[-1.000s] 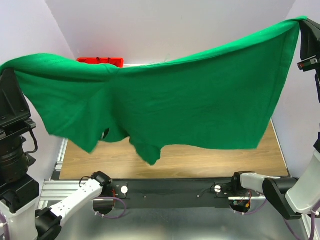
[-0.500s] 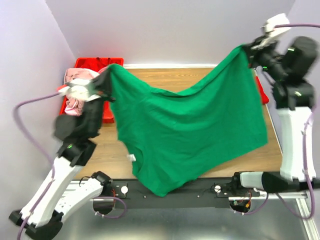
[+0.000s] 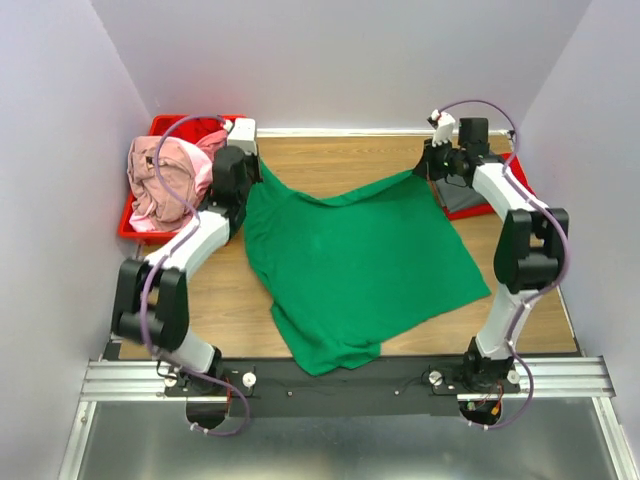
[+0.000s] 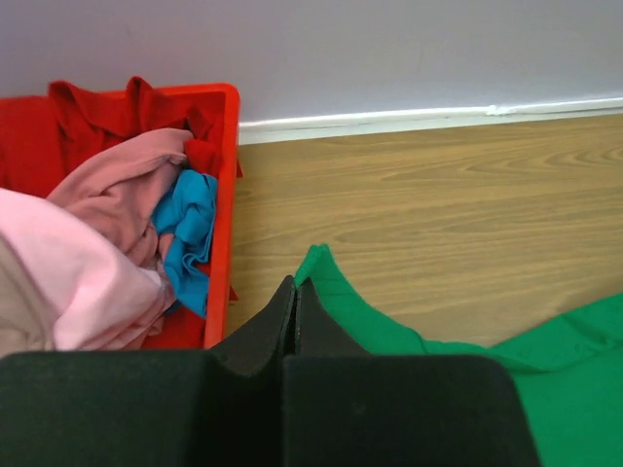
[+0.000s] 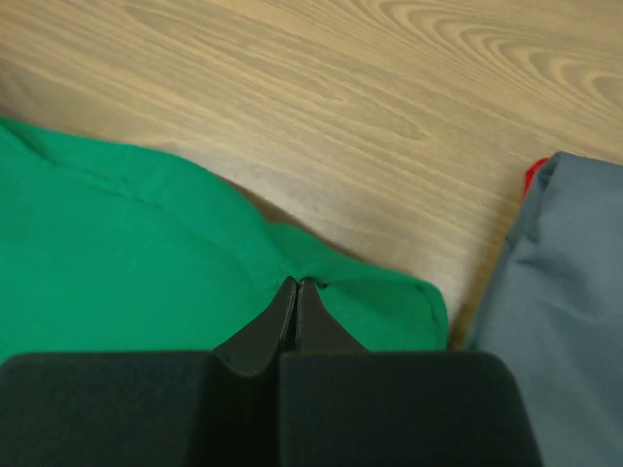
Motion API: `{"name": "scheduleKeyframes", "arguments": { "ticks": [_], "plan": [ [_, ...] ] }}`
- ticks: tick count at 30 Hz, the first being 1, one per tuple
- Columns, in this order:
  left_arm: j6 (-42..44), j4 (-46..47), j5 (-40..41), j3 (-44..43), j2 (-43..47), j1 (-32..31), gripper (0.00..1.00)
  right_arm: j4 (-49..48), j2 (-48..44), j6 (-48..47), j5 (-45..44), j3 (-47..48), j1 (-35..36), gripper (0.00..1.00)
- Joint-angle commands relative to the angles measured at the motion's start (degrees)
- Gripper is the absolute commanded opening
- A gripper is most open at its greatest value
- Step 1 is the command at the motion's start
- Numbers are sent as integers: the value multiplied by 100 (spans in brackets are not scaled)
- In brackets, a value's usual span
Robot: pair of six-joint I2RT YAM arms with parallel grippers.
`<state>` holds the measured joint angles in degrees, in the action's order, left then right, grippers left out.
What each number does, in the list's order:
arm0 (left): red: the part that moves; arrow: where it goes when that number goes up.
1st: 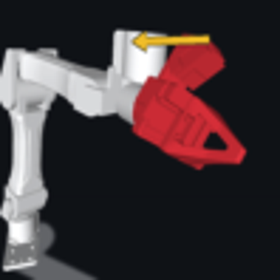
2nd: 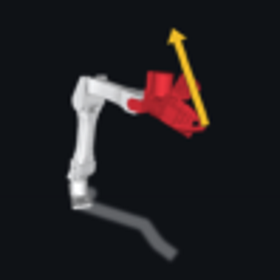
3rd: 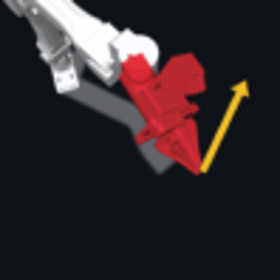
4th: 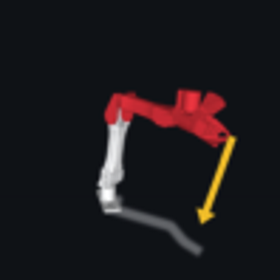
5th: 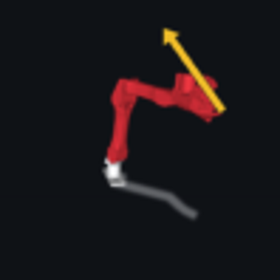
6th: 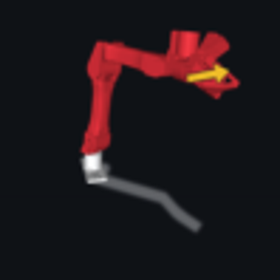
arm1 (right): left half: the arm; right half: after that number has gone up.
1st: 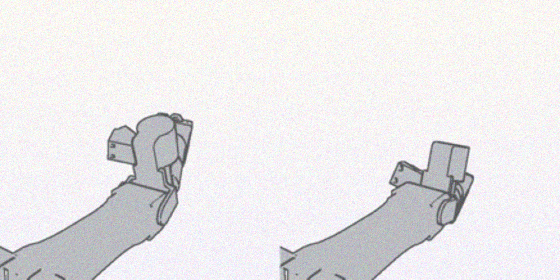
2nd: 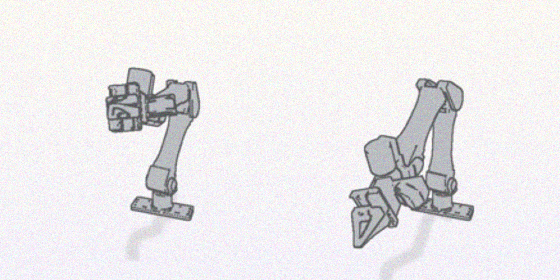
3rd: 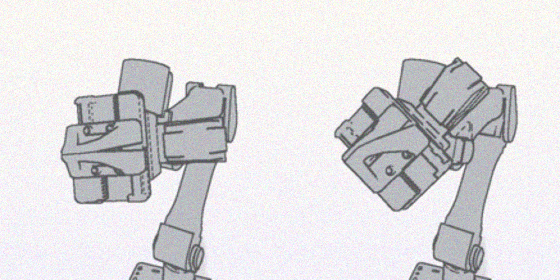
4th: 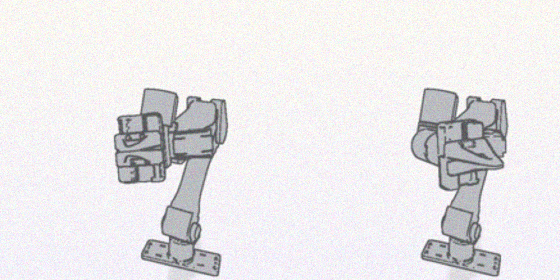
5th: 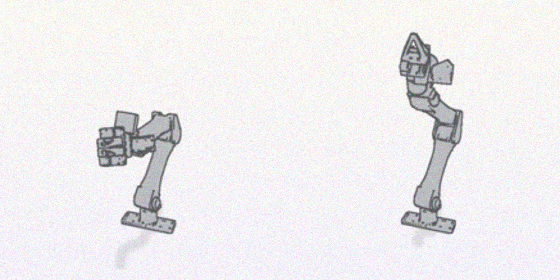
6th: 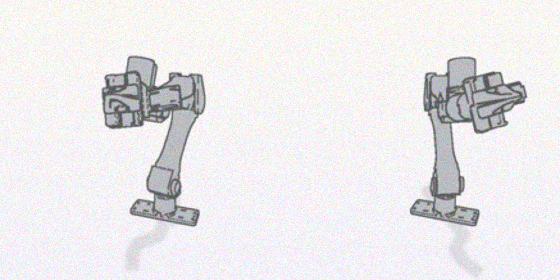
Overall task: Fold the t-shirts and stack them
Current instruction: Flatten the tshirt out
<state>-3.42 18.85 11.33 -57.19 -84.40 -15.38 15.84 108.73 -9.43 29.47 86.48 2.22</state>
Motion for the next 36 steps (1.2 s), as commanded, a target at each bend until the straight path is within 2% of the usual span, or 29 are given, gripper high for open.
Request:
{"name": "scheduleKeyframes", "arguments": {
  "ticks": [1, 6, 11, 13, 17, 23, 25, 30, 36],
  "plan": [
    [-326, 6, -736, -1063, -804, 359, 0, -485, 482, 310, 85, 668, -28, 0],
    [-379, -426, -1107, -1848, -1639, 632, 0, -485, 913, 503, -30, 1160, -28, 0],
    [-352, -584, -1519, -2103, -1615, 703, 0, -485, 634, 565, 295, 1118, -28, 0],
    [-370, -549, -1905, -1973, -1264, 703, 0, -485, 352, 556, 585, 881, -28, 1],
    [-493, -225, -2178, -1463, -132, 703, 0, -450, -989, 530, 875, 415, -28, 0],
    [-738, -110, -2188, -857, 2276, 685, 0, 207, -2898, -32, 1078, 308, -28, 0],
    [-949, -57, -2232, -768, 3169, 659, 0, 463, -3530, -198, 1104, 623, -28, 0],
    [-1441, 31, -2521, -1021, 4552, 632, 0, 1158, -4438, -200, 1052, 1756, -28, 0],
    [-1916, 49, -2601, -2084, 5047, 632, 0, 1290, -5010, 11, 526, 3357, -28, 0]
  ]
}}
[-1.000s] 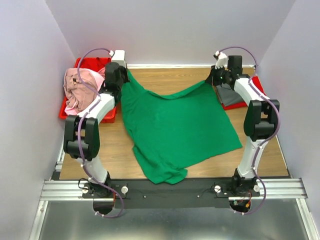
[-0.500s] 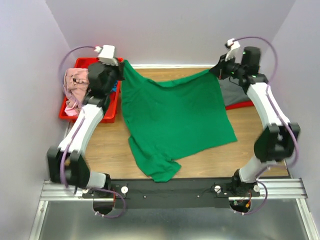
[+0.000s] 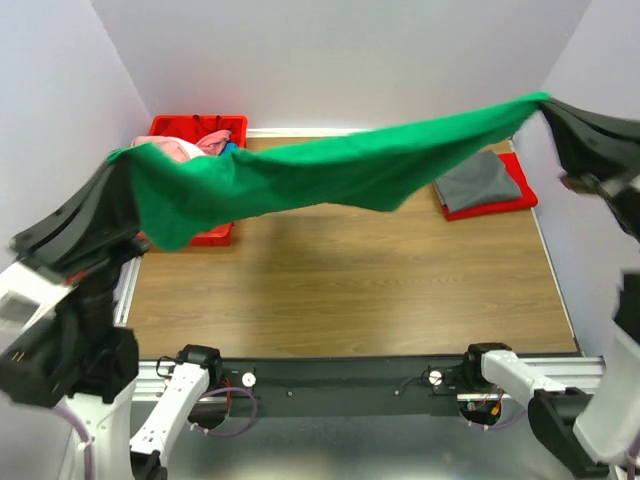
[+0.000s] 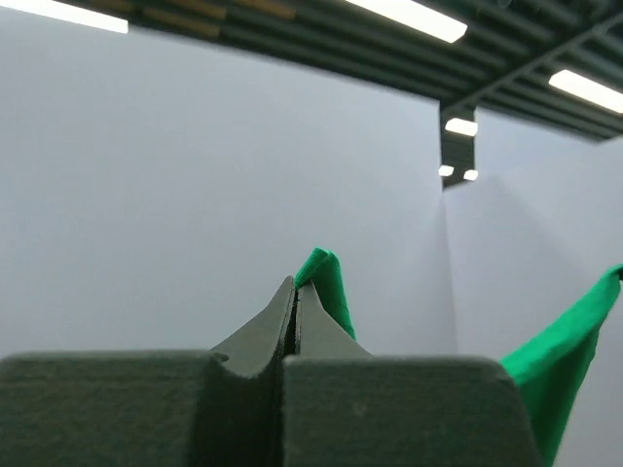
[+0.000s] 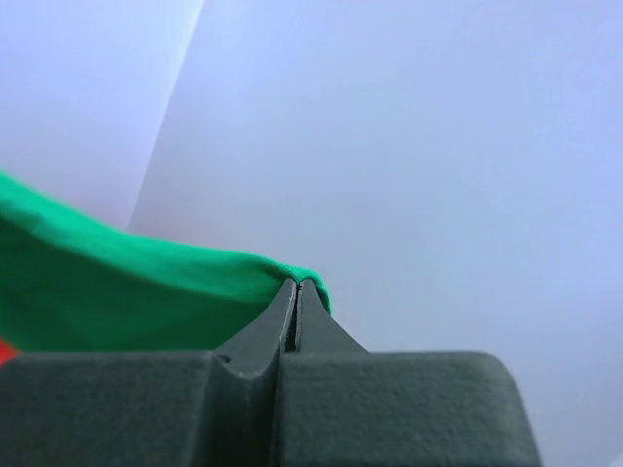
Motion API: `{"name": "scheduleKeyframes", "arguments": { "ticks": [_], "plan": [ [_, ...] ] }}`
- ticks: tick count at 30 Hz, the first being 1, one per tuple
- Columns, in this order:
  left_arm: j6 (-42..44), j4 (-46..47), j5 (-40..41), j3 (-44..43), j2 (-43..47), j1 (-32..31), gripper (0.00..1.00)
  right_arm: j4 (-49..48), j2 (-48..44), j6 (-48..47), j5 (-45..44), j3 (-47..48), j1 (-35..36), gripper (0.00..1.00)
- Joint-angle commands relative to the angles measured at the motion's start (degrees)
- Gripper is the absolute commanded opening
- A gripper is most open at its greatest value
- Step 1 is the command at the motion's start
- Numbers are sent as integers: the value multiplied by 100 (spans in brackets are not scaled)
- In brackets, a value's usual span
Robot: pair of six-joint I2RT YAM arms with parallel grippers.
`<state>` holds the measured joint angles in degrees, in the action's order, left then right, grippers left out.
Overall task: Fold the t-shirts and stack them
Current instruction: Flatten the tshirt out
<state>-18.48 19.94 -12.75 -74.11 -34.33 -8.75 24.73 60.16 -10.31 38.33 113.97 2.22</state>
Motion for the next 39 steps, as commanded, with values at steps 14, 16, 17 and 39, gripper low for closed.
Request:
{"name": "scheduleKeyframes", "arguments": {
  "ticks": [14, 16, 17, 39],
  "plan": [
    [-639, -70, -157, -1065, -48, 58, 0, 383, -558, -112, -1240, -73, -28, 0],
    [-639, -43, -157, -651, -48, 58, 0, 357, -619, -235, -1231, -821, -28, 0],
    [-631, 96, -166, -118, -30, 58, 0, 348, -681, -287, -1118, -1146, -28, 0],
    [283, 995, 220, 2060, -5021, 67, 0, -2403, 3457, -420, -702, -4815, -81, 0]
  ]
}}
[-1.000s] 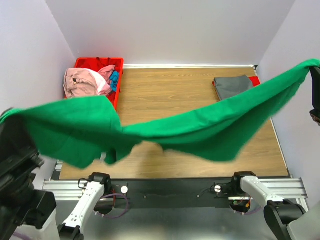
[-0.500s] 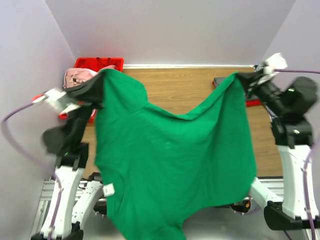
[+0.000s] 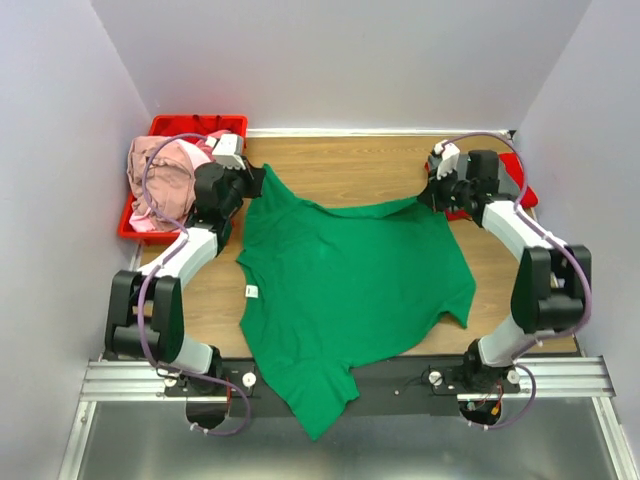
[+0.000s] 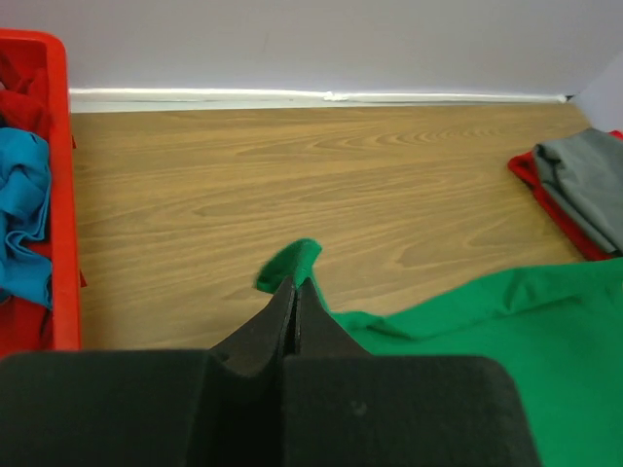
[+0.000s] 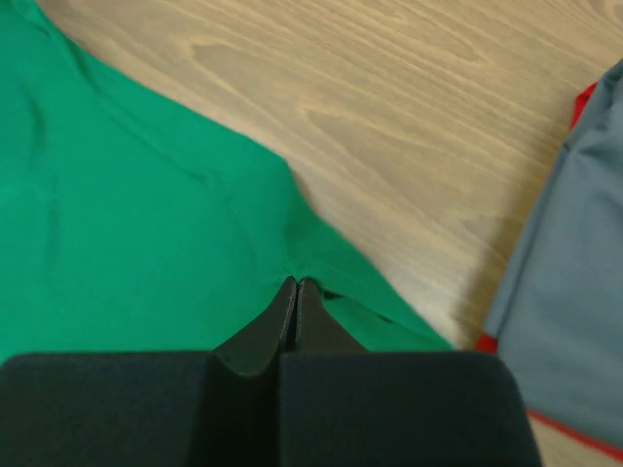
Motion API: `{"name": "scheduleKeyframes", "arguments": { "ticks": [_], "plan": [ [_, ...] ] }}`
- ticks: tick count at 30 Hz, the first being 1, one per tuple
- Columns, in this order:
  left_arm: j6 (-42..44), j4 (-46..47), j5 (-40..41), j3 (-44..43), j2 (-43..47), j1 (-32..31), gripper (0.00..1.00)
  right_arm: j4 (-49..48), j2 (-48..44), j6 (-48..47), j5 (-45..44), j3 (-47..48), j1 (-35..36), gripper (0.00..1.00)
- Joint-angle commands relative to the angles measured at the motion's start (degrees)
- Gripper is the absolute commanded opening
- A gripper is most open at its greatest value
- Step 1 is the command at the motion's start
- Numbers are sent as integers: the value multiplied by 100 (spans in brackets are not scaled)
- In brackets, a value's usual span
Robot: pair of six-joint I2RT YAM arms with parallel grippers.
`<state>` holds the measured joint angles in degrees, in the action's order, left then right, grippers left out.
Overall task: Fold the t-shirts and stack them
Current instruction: Flatten the tshirt out
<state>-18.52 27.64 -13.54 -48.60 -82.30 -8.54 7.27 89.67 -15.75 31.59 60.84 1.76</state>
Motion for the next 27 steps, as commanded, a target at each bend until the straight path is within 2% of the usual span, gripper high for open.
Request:
{"name": "scheduleKeyframes", "arguments": {
  "ticks": [1, 8, 19, 27],
  "plan": [
    [358, 146, 343, -580, -312, 45, 0, -674, 630, 212, -118, 682, -35, 0],
    [709, -417, 431, -1195, -857, 45, 0, -674, 1149, 598, -558, 1044, -106, 0],
    [938, -514, 308, -1205, -963, 45, 0, -674, 1694, 1275, -216, 1492, -299, 0],
    [1175, -566, 308, -1056, -858, 45, 0, -674, 2317, 1495, -294, 1861, -404, 1]
  ]
}}
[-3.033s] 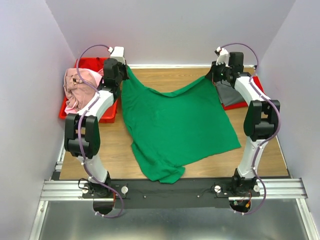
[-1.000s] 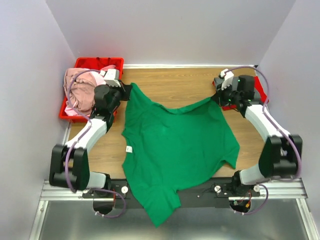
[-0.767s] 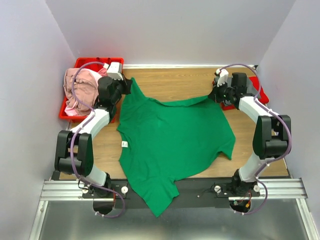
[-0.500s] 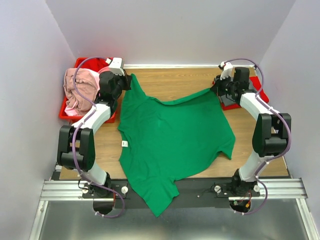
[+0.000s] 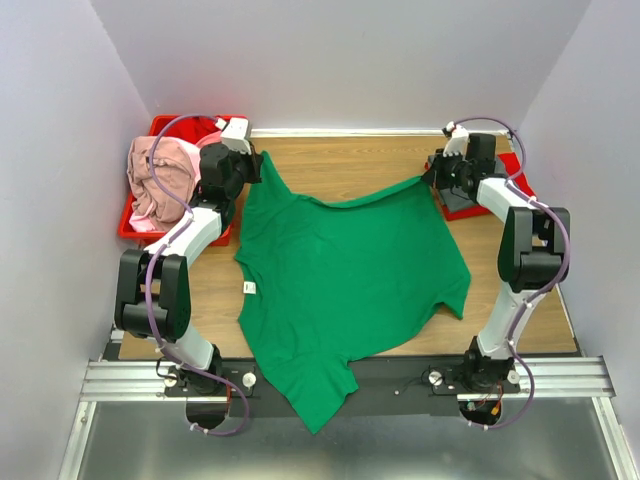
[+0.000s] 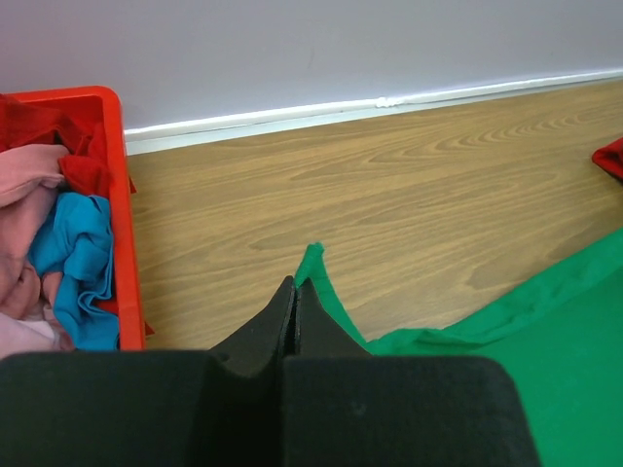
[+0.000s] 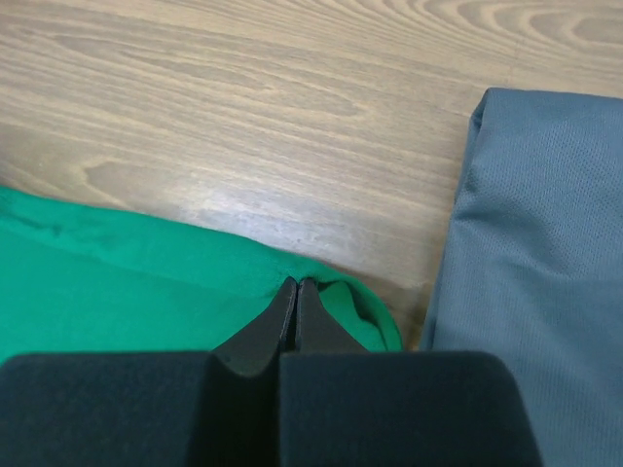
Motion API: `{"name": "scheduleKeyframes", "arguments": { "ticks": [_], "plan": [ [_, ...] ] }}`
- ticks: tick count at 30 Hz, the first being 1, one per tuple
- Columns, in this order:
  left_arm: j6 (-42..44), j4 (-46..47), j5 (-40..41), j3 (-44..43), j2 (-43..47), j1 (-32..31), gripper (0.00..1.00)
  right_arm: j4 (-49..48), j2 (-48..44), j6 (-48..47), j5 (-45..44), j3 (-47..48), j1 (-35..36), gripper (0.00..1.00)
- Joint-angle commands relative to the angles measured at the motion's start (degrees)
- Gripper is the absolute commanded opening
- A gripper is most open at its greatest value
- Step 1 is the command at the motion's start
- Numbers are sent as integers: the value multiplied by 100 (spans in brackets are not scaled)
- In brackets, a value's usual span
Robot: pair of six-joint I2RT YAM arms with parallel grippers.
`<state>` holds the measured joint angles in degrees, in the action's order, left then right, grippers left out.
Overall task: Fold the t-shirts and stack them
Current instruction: Flatten the tshirt out
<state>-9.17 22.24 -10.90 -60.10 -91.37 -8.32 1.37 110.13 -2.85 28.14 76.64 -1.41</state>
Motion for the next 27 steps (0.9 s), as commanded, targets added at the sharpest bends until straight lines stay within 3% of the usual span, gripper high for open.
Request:
{"name": "scheduleKeyframes", "arguments": {
  "ticks": [1, 12, 27],
  "plan": [
    [266, -35, 44, 103, 84, 23, 0, -84, 316, 224, 51, 307, -114, 0],
    [442, -193, -62, 191, 409, 23, 0, -84, 492, 268, 271, 431, -316, 1],
    [706, -553, -791, 657, 1174, 23, 0, -84, 194, 268, 631, 299, -483, 0]
  ]
}}
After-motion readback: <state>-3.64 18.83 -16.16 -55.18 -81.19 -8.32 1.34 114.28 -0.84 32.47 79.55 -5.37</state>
